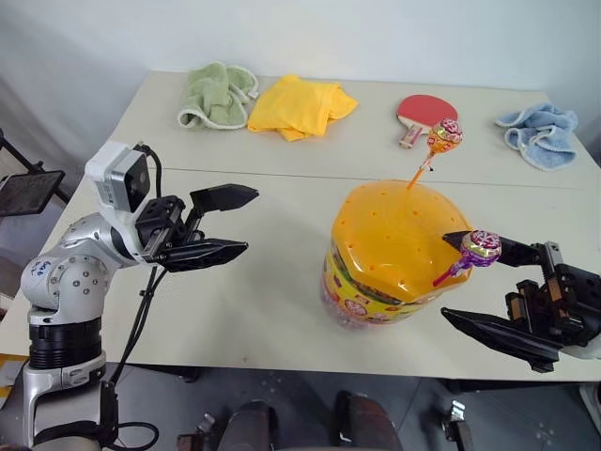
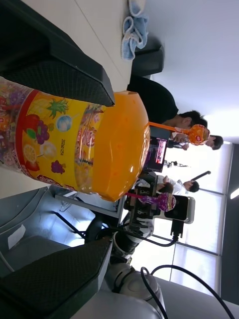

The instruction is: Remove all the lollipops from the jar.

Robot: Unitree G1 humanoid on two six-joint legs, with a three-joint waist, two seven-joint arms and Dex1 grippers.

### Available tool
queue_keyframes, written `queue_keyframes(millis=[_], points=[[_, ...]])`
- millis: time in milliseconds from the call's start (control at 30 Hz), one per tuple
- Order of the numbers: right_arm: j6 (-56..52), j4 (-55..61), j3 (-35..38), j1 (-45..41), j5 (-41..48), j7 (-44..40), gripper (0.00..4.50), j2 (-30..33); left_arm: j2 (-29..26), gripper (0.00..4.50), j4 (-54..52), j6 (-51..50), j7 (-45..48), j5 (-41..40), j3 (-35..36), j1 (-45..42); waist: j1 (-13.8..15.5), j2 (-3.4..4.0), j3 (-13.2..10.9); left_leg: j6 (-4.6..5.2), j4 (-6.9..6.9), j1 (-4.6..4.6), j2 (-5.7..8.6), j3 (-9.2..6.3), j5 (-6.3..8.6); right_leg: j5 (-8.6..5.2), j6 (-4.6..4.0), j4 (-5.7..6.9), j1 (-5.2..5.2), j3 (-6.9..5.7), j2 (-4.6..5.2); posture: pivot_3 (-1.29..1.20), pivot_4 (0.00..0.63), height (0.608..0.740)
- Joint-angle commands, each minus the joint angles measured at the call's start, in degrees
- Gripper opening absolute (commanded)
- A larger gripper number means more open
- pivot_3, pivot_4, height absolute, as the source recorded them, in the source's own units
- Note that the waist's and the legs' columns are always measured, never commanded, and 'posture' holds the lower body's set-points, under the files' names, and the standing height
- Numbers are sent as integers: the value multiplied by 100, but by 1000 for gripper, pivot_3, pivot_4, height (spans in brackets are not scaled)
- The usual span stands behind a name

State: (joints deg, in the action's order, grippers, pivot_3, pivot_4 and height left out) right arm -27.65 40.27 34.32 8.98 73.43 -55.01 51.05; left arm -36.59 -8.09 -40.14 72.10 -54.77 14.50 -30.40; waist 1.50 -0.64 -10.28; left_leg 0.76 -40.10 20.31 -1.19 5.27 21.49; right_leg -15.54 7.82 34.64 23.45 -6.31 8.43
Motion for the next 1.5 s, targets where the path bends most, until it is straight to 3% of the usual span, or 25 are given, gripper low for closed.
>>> queue_keyframes(millis=[33, 133, 433, 467, 700, 833, 933, 1033, 1100, 1233, 1333, 1500], points=[[58, 117, -53, -84, -14, 36, 4080, -122, 26, 4500, -112, 1, 69, -147, -67, -86, -2, 0, 0, 0, 0, 0, 0, 0, 0, 0, 0, 0, 0, 0, 0, 0, 150, 740], [104, 69, -71, -72, -206, -28, 3301, -186, 93, 4500, -98, 26, 132, -178, -139, -127, 2, 0, 0, 0, 0, 0, 0, 0, 0, 0, 0, 1, 0, -1, -1, 0, 150, 740], [177, -54, -46, -259, -304, -7, 135, -369, 333, 4500, -33, -53, 25, -428, -152, -377, -1, 0, 0, 0, 0, 1, 0, 0, 0, 0, 0, -2, 0, -1, -1, 0, 150, 740], [169, -80, -15, -288, -243, 28, 29, -389, 379, 4500, -16, -77, -16, -486, -133, -415, 0, 0, 0, 0, 0, 1, 0, 0, 0, 0, 0, -2, 0, -1, -1, 0, 150, 740], [118, -203, 483, -630, 802, 750, 29, -439, 629, 4500, -183, -229, -285, -806, -130, -379, -1, 0, 0, 0, -1, 0, -1, -3, 0, 0, 0, -2, -1, 0, -1, 0, 150, 740], [-60, -763, 1409, -699, 1261, 1401, 29, -105, 529, 4500, -234, -17, -45, -462, -298, -262, 4, 0, 0, 0, 0, 2, 0, -1, 0, 0, 0, -3, -1, -2, -1, 0, 150, 740], [-607, -1554, 2113, -258, 1229, 1618, 29, 240, 355, 4500, -143, 188, 241, -161, -409, -193, 15, 0, 0, 1, 0, 5, 2, -1, 0, 0, 0, -9, -2, -2, -1, 0, 150, 740], [-1322, -2555, 2460, 760, -219, 1964, 29, 872, 126, 4500, 64, 660, 713, 423, -708, -143, 21, -1, 1, 6, 2, 7, 4, 3, 3, 0, -1, -20, -4, -2, -2, 0, 150, 740], [-1270, -2855, 2321, 1191, -1173, 1908, 29, 1075, 85, 4500, 140, 870, 851, 632, -808, -135, 21, 2, 2, 12, 6, 11, 5, 13, 3, -1, -2, -46, -7, -1, -2, 0, 150, 740], [-1441, -3121, 1709, 1626, -2213, 1632, 29, 1296, 127, 4500, 175, 1008, 798, 807, -876, -124, -23, 6, 4, 17, 6, 20, 3, 21, 1, 0, 0, -62, -5, -1, -2, 0, 150, 740], [-1547, -3375, 823, 1797, -2986, 1381, 29, 1589, 142, 4500, 112, 1040, 736, 843, -868, -63, -37, 8, 6, 16, 8, 15, -5, 23, 1, 0, 0, -60, -4, -1, -7, 0, 150, 740], [-1429, -3778, 125, 1334, -3727, 1373, 29, 1526, 114, 4500, 24, 1046, 623, 823, -808, 8, -16, 18, 7, 15, 4, 18, -3, 22, 1, 0, 1, -64, -4, 2, -7, 0, 150, 740]])
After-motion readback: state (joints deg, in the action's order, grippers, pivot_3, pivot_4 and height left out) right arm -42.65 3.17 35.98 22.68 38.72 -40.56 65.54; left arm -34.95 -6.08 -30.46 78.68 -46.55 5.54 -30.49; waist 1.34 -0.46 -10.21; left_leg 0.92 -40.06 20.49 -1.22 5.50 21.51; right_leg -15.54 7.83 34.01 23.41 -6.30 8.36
